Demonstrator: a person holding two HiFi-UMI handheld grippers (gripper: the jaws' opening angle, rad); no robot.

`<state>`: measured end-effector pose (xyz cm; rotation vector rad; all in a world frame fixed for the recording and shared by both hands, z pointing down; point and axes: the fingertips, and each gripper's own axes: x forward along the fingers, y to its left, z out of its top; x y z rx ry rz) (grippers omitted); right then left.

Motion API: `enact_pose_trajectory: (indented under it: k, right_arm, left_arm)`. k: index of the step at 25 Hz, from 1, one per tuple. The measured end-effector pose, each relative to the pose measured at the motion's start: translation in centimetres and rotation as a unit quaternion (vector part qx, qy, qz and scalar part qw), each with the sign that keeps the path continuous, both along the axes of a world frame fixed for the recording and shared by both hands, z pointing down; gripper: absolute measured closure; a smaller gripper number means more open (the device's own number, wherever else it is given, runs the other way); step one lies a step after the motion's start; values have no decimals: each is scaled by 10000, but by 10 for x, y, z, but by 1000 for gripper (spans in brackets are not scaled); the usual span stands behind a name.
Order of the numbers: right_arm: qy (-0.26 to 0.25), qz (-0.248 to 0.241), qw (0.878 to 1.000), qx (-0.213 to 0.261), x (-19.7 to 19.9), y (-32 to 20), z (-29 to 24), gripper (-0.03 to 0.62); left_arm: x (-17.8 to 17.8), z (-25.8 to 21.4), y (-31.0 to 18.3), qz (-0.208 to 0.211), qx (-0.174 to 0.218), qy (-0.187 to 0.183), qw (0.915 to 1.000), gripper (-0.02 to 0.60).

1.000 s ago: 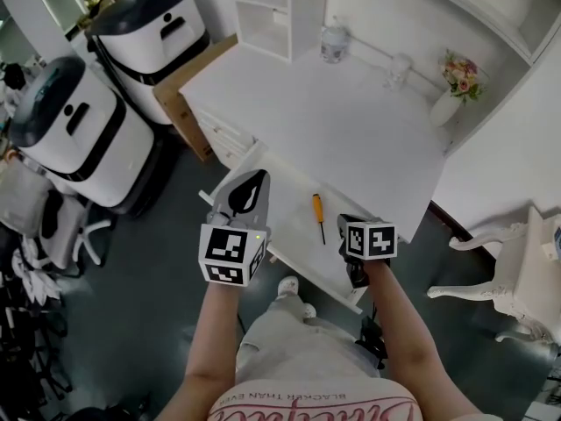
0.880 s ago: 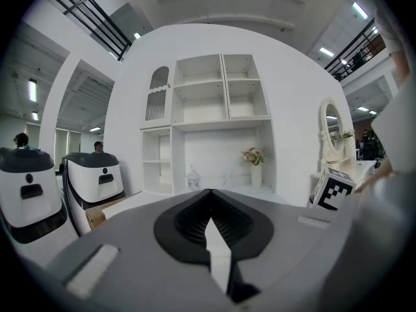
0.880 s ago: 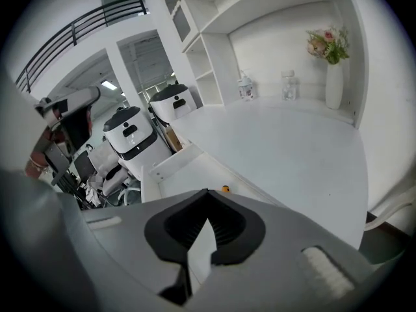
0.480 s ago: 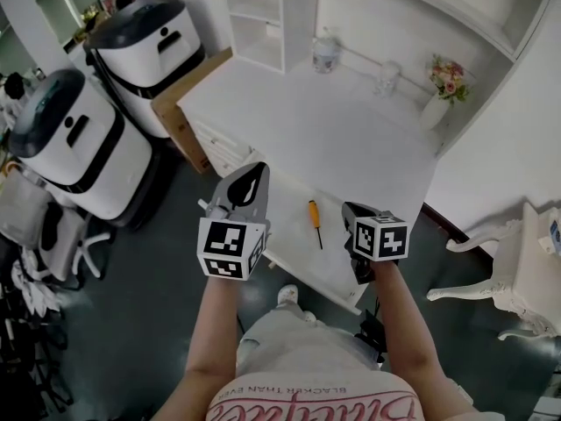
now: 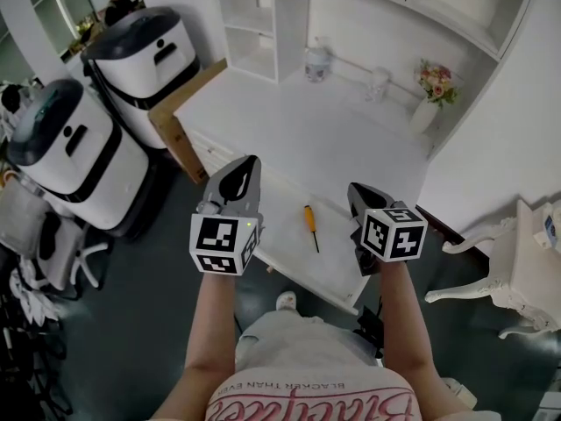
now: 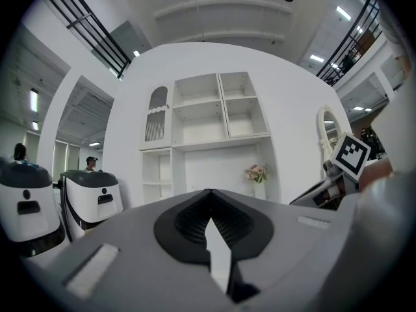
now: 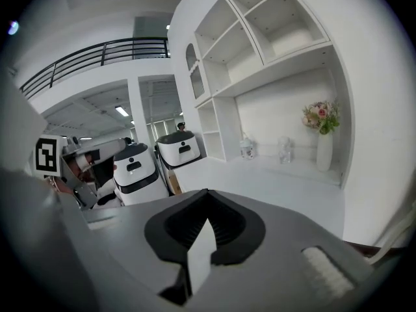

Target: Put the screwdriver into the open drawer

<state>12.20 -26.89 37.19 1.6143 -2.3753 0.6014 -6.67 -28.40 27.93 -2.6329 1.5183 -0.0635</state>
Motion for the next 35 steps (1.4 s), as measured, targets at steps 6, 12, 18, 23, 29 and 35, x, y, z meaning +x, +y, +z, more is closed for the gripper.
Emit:
enact_pose_trajectory:
  k: [6,12,18,23,29,35]
  right_arm:
    - [-2,171,9972,733,4,3,-51,592]
    - [444,200,9841,1710,-1,10,-101,592]
    - [719,212,9664,2460,-5,20,-139,592]
    - [943,301,9522,2891,-2,29,-163,592]
    - [1068,391,9410,3187,1,39,-178,592]
    - [1142,445,9387,3223,7,41,-183,592]
  left_arm:
    - [2,-14,4,76,166,-21,9998,565]
    - [-3,-34,7,66,398,43,9992,565]
    - [-11,-56,10,-22,665,161,9977,565]
    - [-16,-68,11,-103,814,278,9962,565]
    - [-18,-75,13,-119,916,346,9951,565]
    - [-16,-80,13,-118,971,364,9945,565]
